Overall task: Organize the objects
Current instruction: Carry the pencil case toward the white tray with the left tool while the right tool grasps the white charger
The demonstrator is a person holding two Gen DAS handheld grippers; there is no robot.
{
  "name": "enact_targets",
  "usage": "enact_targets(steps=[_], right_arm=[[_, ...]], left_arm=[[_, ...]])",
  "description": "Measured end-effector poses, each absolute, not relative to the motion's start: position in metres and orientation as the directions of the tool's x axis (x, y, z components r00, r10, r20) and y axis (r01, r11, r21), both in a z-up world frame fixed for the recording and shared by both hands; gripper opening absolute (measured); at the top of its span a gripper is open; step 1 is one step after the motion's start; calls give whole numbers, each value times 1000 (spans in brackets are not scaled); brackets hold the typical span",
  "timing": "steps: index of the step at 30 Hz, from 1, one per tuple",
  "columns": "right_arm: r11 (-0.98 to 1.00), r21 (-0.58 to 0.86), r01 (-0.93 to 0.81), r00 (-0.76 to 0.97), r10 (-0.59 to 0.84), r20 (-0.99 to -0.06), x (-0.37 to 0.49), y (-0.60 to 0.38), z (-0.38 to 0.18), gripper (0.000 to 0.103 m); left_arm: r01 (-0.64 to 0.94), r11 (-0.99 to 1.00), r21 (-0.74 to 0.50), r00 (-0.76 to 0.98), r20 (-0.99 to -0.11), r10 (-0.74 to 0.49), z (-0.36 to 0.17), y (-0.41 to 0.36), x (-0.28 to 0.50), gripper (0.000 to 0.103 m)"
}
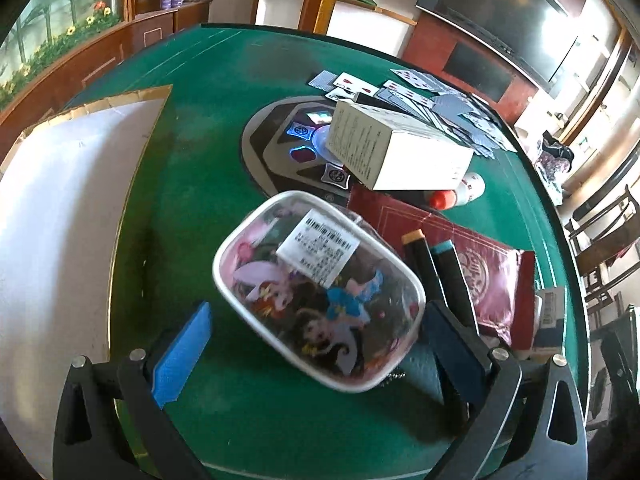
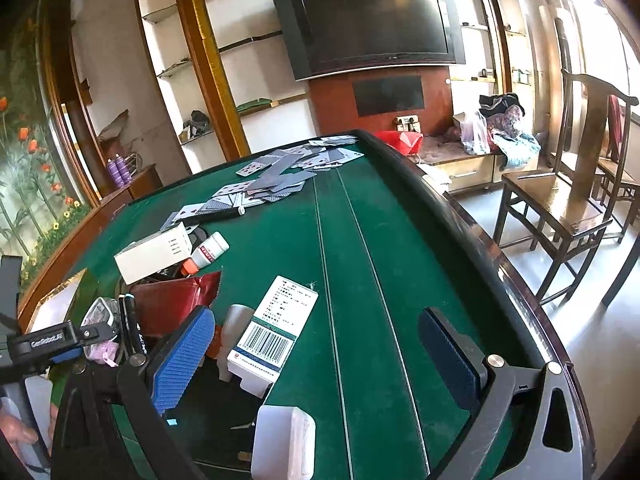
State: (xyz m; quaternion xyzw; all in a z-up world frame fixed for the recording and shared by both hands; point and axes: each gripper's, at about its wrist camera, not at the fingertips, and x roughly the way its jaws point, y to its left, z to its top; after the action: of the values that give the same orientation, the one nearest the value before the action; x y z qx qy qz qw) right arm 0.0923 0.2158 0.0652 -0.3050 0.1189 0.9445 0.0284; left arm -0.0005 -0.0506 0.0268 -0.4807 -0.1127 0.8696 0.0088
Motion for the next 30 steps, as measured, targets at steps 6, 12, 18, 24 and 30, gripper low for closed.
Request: enact_targets(steps=[6, 12, 18, 24, 30], right_arm=[[-971, 198, -132, -812, -9, -584, 93, 215, 63, 103], [-973, 182, -139, -811, 6, -586, 93, 214, 63, 103], [-977, 159, -143, -805, 22, -593, 92, 210, 61, 103], [-976, 152, -158, -808, 39, -588, 95, 210, 61, 103], [-968, 195, -160, -816, 19, -577, 97, 219, 63, 103]], left_arm=[[75, -979, -189, -550, -827, 118, 26, -46, -11, 101], [32, -963, -267, -576, -793, 201, 35, -59, -1, 73], [-2, -955, -296, -617, -751, 234, 51, -66, 14, 72], [-61, -942, -329, -652, -702, 287, 69, -65, 27, 72], [-93, -923, -373, -683, -651, 332, 97, -76, 52, 73]])
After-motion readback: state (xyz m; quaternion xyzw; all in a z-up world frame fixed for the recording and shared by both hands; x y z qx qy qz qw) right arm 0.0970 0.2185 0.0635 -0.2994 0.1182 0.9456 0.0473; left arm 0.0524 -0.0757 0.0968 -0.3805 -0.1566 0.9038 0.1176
